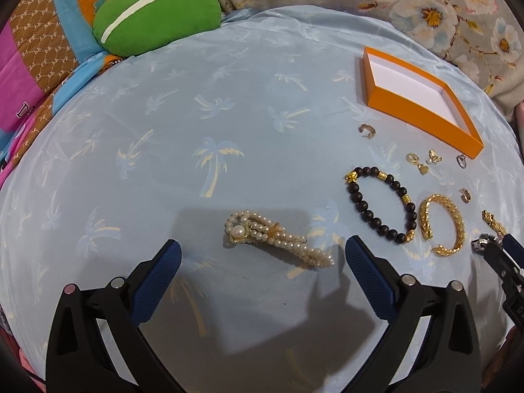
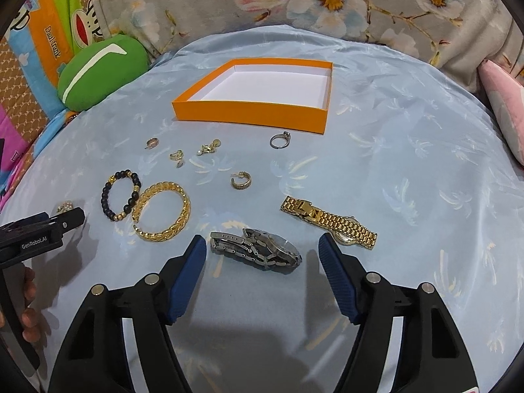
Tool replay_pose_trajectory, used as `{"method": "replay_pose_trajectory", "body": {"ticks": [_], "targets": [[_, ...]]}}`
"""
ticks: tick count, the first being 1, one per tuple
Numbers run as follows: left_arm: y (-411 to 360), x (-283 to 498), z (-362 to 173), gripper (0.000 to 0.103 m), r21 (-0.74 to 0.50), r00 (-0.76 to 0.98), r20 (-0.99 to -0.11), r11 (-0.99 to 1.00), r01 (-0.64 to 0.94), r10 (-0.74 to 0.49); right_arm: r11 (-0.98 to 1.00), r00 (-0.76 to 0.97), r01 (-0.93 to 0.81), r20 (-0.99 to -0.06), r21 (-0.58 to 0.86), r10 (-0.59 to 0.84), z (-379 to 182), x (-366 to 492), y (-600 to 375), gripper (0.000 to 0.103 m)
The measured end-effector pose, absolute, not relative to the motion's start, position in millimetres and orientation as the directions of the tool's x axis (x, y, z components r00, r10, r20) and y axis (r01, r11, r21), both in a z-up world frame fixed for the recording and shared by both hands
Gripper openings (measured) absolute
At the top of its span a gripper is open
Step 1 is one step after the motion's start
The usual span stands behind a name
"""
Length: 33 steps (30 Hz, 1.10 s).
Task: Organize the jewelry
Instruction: 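Grasp the pearl bracelet with the left tool while the right tool grasps the silver watch, then carry the pearl bracelet and silver watch into the orange box and open both tools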
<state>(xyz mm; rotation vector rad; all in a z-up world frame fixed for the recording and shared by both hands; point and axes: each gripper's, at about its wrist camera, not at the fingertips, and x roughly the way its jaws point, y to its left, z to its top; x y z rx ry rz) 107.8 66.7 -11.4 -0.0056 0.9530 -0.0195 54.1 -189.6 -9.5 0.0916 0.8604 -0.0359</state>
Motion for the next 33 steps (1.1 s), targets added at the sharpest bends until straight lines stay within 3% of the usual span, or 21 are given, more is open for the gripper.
{"method": "replay_pose_trajectory", "body": {"ticks": [5, 11, 13, 23, 33], "targets": [[71.2, 111.6, -12.8, 0.096, -0.030, 0.576, -0.816, 0.999, 0.017, -0.034, 0.994, 0.645, 0.054, -0.763, 0.094, 0.038, -10.9, 58.6, -190.9, 0.051], [72.3, 111.9, -10.7, 0.084, -0.027, 0.590, -0.806, 0.999, 0.028, -0.038, 0.992, 0.630, 0.045, -0.774, 0.115, 0.061, -11.1, 51.9, -186.6, 0.029], [71.0, 109.9, -9.4, 0.074, -0.033, 0.597, -0.801, 0.998, 0.045, -0.053, 0.992, 0.622, 0.057, -0.781, 0.117, 0.056, -13.3, 48.7, -186.7, 0.022], [58.2, 104.7, -5.8, 0.028, -0.084, 0.600, -0.784, 0.984, 0.155, -0.162, 0.983, 0.618, 0.073, -0.781, 0.166, 0.086, -14.9, 30.9, -186.3, 0.020], [58.5, 95.5, -5.9, 0.026, -0.084, 0.596, -0.784, 0.981, 0.175, -0.174, 0.981, 0.617, 0.076, -0.781, 0.177, 0.093, -14.6, 23.6, -184.7, 0.022]]}}
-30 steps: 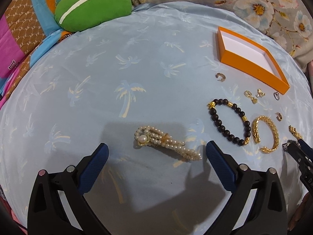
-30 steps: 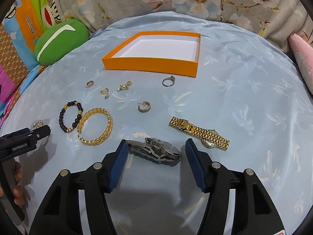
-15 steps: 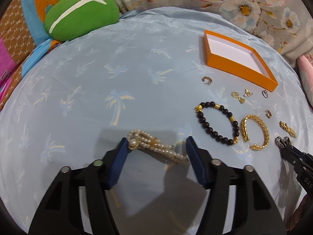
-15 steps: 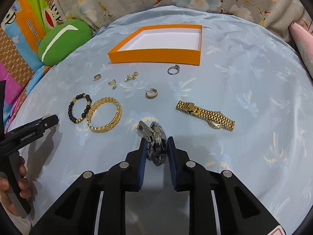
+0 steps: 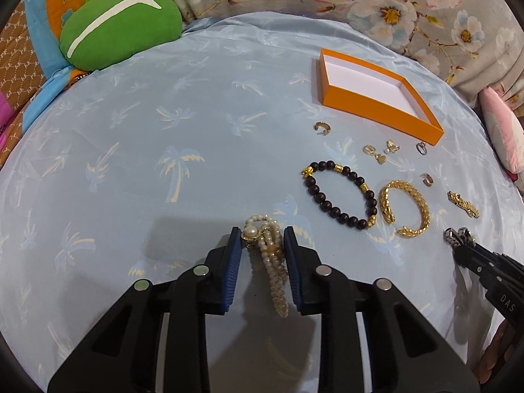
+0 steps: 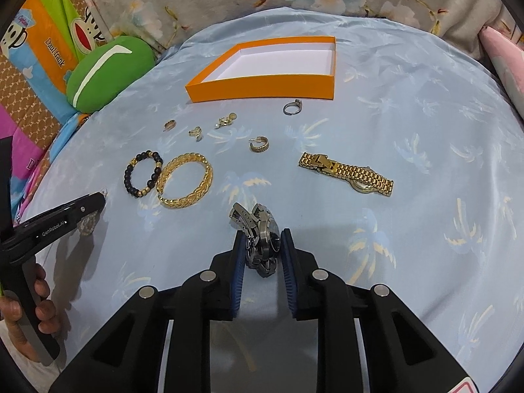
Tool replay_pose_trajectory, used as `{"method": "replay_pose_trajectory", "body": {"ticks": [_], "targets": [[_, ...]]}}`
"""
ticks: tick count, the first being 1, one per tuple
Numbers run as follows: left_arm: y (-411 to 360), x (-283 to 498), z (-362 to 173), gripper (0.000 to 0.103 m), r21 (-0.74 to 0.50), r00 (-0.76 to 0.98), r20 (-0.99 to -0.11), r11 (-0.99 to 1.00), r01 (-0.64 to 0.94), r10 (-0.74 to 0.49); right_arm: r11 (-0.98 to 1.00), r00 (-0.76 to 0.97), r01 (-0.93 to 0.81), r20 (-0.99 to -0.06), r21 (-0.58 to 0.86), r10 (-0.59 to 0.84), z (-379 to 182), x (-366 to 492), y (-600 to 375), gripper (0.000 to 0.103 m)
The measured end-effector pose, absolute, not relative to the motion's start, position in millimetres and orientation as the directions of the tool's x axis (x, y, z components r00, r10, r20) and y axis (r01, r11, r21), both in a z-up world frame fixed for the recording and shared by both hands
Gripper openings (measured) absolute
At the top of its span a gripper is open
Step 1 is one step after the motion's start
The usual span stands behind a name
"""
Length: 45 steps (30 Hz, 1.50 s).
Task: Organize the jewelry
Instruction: 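Carry the pearl bracelet and silver watch into the orange box and open both tools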
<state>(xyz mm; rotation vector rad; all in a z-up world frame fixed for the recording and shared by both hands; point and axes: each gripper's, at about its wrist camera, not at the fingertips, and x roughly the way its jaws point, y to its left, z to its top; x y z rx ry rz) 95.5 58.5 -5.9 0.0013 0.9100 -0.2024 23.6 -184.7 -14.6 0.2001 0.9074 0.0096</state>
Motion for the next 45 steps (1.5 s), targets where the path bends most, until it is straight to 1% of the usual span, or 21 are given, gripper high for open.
{"method": "replay_pose_trajectory", "body": {"ticks": [4, 6, 7, 8, 9, 17, 24, 29, 33, 37, 41, 45], "targets": [[55.5, 91.7, -6.4, 0.027, -0.059, 0.603, -0.783, 0.983, 0.175, -0.154, 0.984, 0.618, 0.075, -0.782, 0.160, 0.080, -13.0, 22.8, -182.0, 0.022], [53.9, 90.0, -6.5, 0.025, -0.052, 0.605, -0.782, 0.983, 0.177, -0.151, 0.984, 0.618, 0.079, -0.783, 0.158, 0.076, -12.6, 21.9, -181.9, 0.021], [53.7, 89.0, -6.4, 0.022, -0.058, 0.603, -0.782, 0.982, 0.180, -0.157, 0.984, 0.618, 0.081, -0.782, 0.160, 0.077, -12.2, 21.8, -182.2, 0.020], [54.5, 88.5, -6.4, 0.017, -0.067, 0.600, -0.783, 0.981, 0.181, -0.164, 0.983, 0.619, 0.082, -0.781, 0.162, 0.077, -12.1, 22.7, -181.9, 0.020], [54.6, 87.9, -5.8, 0.015, -0.074, 0.597, -0.784, 0.980, 0.184, -0.171, 0.983, 0.619, 0.084, -0.781, 0.166, 0.079, -11.8, 22.9, -182.1, 0.020], [50.4, 81.3, 10.0, 0.014, -0.090, 0.610, -0.765, 0.972, 0.215, -0.206, 0.979, 0.652, 0.089, -0.753, 0.184, 0.083, 1.8, 23.8, -186.7, 0.020], [27.4, 97.6, 45.0, 0.014, -0.062, 0.647, -0.727, 0.961, 0.269, -0.228, 0.978, 0.701, 0.103, -0.711, 0.184, 0.060, 33.9, 46.0, -207.3, 0.020], [-1.7, 132.4, 69.2, 0.014, -0.004, 0.694, -0.689, 0.958, 0.285, -0.210, 0.976, 0.730, 0.115, -0.682, 0.183, 0.042, 55.1, 83.0, -228.1, 0.020], [-26.0, 173.9, 86.0, 0.014, -0.027, 0.698, -0.673, 0.951, 0.308, -0.246, 0.975, 0.746, 0.116, -0.665, 0.188, 0.039, 68.7, 124.2, -241.7, 0.020], [-53.6, 214.6, 97.9, 0.014, -0.010, 0.723, -0.643, 0.947, 0.320, -0.251, 0.979, 0.757, 0.117, -0.653, 0.167, 0.021, 78.3, 172.7, -247.9, 0.020], [-80.5, 259.6, 101.5, 0.014, -0.015, 0.734, -0.625, 0.944, 0.330, -0.267, 0.983, 0.759, 0.120, -0.651, 0.137, -0.001, 78.7, 217.8, -249.5, 0.020], [-104.7, 303.5, 89.8, 0.014, -0.027, 0.709, -0.648, 0.938, 0.346, -0.280, 0.982, 0.745, 0.136, -0.667, 0.133, -0.013, 68.7, 259.7, -256.1, 0.020]]}}
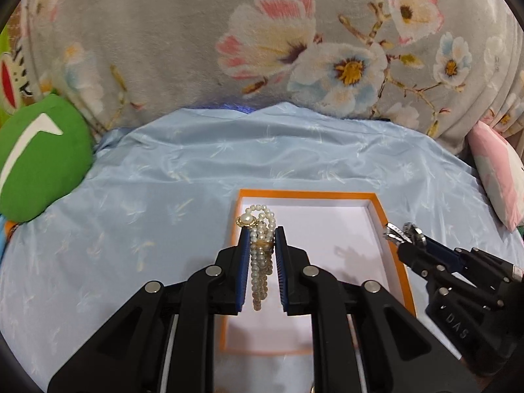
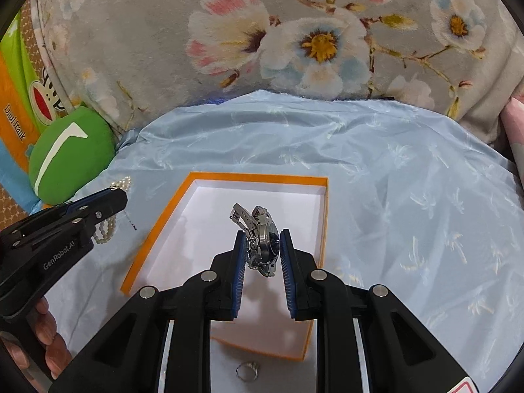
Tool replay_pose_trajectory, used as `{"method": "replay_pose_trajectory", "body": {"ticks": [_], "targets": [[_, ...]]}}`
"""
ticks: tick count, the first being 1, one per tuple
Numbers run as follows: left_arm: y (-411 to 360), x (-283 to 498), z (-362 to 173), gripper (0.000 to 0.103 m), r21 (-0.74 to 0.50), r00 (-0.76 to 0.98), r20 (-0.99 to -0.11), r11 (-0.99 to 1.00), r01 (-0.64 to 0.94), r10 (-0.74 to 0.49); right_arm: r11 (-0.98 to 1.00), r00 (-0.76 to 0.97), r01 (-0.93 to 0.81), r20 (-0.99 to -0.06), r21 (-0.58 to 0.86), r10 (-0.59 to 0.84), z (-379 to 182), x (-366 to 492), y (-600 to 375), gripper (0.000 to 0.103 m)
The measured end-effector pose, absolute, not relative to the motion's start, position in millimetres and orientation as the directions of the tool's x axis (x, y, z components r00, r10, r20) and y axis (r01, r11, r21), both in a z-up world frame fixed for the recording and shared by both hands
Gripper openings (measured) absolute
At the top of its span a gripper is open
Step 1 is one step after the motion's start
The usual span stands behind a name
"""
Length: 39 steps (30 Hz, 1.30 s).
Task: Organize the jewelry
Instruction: 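Carry the pearl bracelet and silver watch into the orange box and open both tools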
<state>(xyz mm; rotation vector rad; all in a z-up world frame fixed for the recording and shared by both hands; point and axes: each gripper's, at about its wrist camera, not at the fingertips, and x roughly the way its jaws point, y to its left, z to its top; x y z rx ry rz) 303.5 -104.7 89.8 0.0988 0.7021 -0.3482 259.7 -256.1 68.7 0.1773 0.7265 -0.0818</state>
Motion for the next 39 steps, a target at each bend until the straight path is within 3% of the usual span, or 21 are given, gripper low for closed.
{"method": "replay_pose_trajectory", "body": {"ticks": [12, 32, 36, 39], "targets": [[-140.1, 380.3, 46.0, 0.014, -0.056, 0.633, -0.722, 0.935, 0.349, -0.279, 0.977, 0.675, 0.162, -0.738, 0.140, -0.006, 31.2, 325.7, -275.4, 0.020], [-148.9, 394.1, 18.7, 0.015, -0.025, 0.582, -0.781, 0.942, 0.336, -0.228, 0.974, 0.615, 0.194, -0.788, 0.113, -0.031, 6.9, 340.5, -279.1, 0.022], [-146.7, 396.3, 15.5, 0.023, -0.041, 0.563, -0.794, 0.944, 0.327, -0.229, 0.975, 0.623, 0.200, -0.781, 0.101, -0.047, 9.0, 338.9, -278.8, 0.026], [-142.5, 395.4, 15.2, 0.024, -0.058, 0.567, -0.789, 0.947, 0.316, -0.237, 0.974, 0.638, 0.198, -0.769, 0.113, -0.041, 11.5, 335.8, -280.1, 0.029]]}}
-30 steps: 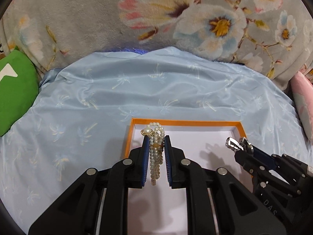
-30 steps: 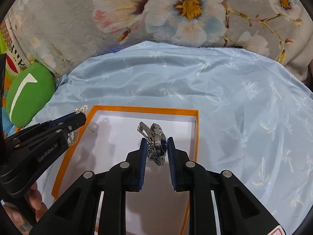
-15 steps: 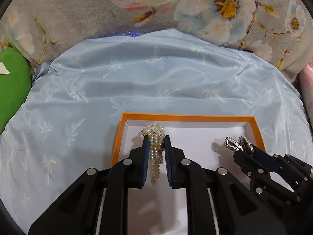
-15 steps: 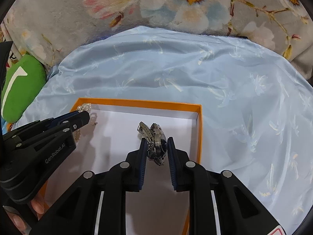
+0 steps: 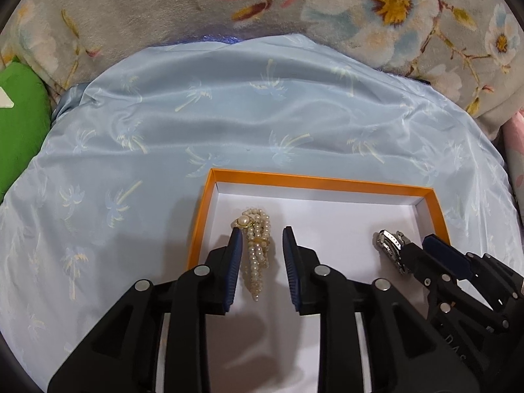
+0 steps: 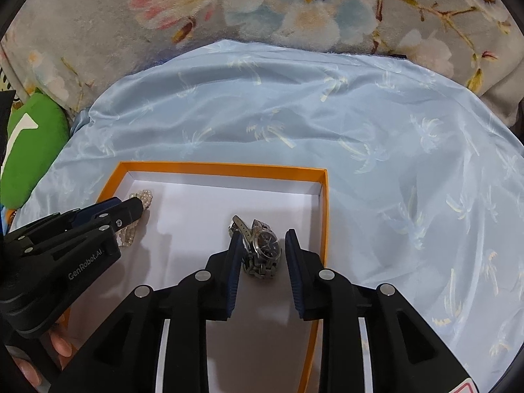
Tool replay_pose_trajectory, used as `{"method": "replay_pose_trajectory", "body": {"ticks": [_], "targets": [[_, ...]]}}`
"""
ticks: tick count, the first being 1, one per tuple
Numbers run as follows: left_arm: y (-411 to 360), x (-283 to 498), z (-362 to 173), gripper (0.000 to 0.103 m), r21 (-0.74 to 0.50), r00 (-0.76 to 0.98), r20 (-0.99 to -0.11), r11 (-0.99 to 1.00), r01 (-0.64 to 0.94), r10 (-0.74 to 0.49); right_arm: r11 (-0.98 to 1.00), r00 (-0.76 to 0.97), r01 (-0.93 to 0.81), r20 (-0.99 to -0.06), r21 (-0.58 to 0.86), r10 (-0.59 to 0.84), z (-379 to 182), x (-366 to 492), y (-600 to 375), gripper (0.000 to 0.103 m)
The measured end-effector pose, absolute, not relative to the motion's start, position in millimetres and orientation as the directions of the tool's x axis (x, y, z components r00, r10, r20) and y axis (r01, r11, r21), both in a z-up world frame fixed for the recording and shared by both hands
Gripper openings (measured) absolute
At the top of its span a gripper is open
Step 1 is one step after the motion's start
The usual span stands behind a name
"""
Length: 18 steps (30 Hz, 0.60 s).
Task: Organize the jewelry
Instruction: 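Carry the pearl bracelet and silver watch into the orange box and open both tools, then move the left tool to the gold cuff bangle while the right tool approaches the gold watch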
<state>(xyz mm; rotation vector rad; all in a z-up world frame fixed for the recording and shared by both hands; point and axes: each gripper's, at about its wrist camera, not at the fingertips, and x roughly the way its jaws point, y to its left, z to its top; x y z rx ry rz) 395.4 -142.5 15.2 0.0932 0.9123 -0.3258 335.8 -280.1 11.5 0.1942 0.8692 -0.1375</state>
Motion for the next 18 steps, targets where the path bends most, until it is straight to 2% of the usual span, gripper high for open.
{"method": "replay_pose_trajectory", "body": {"ticks": [6, 12, 18], "targets": [[-133.5, 385.1, 20.7, 0.024, -0.055, 0.594, -0.771, 0.953, 0.297, -0.230, 0.978, 0.685, 0.185, -0.727, 0.096, -0.058, 27.5, 315.8, -275.7, 0.030], [-97.6, 337.2, 48.8, 0.024, -0.086, 0.630, -0.727, 0.946, 0.313, -0.274, 0.981, 0.755, 0.158, -0.654, 0.113, -0.046, 60.2, 248.3, -274.8, 0.032], [-38.5, 266.5, 59.1, 0.034, -0.122, 0.633, -0.721, 0.951, 0.283, -0.280, 0.982, 0.788, 0.144, -0.615, 0.120, -0.040, 72.0, 155.2, -271.3, 0.039]]}}
